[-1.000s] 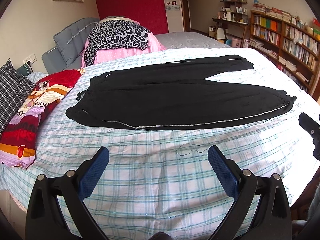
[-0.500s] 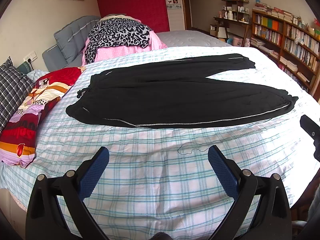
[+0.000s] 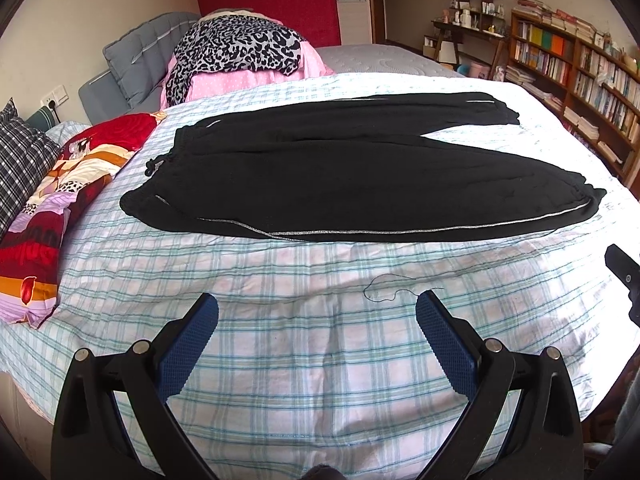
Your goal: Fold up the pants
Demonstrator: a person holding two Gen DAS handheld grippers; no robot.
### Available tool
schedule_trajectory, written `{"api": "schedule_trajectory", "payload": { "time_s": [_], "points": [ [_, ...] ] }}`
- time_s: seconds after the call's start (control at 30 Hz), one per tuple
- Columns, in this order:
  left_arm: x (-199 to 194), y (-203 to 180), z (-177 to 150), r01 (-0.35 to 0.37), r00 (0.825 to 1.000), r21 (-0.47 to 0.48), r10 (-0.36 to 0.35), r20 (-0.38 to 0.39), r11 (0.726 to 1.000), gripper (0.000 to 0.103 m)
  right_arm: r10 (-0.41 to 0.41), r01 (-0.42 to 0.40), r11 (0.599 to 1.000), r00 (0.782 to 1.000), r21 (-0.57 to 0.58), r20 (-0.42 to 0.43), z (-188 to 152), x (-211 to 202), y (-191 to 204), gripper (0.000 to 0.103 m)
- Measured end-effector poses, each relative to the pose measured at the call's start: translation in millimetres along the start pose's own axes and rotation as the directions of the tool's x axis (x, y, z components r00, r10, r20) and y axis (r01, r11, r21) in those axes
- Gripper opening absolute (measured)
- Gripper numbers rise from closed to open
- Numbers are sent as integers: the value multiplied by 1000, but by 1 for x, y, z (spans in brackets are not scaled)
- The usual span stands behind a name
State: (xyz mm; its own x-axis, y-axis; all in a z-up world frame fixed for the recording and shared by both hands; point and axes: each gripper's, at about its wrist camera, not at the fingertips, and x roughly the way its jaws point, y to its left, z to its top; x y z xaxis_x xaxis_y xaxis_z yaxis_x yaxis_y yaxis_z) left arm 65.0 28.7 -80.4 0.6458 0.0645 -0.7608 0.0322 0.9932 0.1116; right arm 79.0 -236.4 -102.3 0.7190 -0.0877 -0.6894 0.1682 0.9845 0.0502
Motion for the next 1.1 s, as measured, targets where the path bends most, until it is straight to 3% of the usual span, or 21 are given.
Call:
{"api": "schedule_trajectory", "payload": {
  "time_s": [0.33, 0.73, 1.1],
  "points": [
    [39, 22, 18, 74, 994, -85, -80, -72, 994, 98, -6, 5, 1000, 999, -5, -42, 8, 35, 1, 101],
    [90, 46, 33, 60, 987, -155, -82, -139, 986, 98, -51, 54, 998, 990, 24, -130, 7, 78, -14, 101],
    [129, 120, 46, -66, 983, -300, 11, -181, 952, 98, -129, 140, 989, 977, 53, -170, 19, 112, -49, 101]
  ]
}}
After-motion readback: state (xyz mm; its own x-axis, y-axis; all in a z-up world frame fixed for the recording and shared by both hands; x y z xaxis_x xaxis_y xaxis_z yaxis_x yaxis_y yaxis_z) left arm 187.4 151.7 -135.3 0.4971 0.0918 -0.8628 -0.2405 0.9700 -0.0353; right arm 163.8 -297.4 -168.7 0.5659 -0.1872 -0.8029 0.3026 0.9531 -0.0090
